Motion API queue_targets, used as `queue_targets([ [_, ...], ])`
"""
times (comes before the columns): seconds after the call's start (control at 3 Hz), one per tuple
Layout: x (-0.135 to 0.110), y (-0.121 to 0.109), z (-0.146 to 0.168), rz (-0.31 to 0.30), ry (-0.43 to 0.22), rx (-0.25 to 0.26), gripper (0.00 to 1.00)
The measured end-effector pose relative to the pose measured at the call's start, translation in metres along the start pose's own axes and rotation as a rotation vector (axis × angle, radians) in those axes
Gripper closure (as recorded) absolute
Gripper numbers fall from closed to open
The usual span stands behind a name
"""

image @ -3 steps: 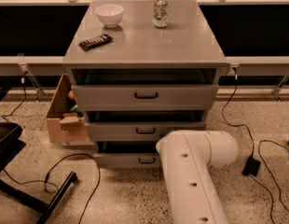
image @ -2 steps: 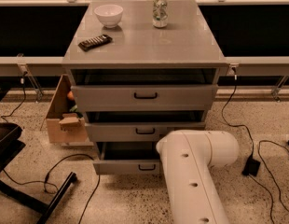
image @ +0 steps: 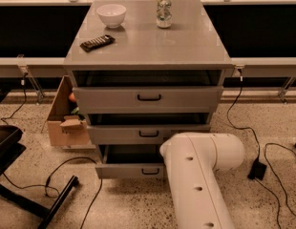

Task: Open bottom drawer

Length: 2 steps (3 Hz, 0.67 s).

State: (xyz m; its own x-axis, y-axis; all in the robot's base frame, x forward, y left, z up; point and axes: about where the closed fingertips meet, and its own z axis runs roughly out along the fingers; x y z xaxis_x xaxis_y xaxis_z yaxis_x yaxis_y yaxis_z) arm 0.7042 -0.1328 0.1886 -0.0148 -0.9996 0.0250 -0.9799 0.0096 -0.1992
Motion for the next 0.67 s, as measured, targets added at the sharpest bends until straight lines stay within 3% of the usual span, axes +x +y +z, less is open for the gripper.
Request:
queue_targets([
  [0.67, 0.0, 0.0001, 0.0, 0.0, 0.0, 0.0, 0.18],
])
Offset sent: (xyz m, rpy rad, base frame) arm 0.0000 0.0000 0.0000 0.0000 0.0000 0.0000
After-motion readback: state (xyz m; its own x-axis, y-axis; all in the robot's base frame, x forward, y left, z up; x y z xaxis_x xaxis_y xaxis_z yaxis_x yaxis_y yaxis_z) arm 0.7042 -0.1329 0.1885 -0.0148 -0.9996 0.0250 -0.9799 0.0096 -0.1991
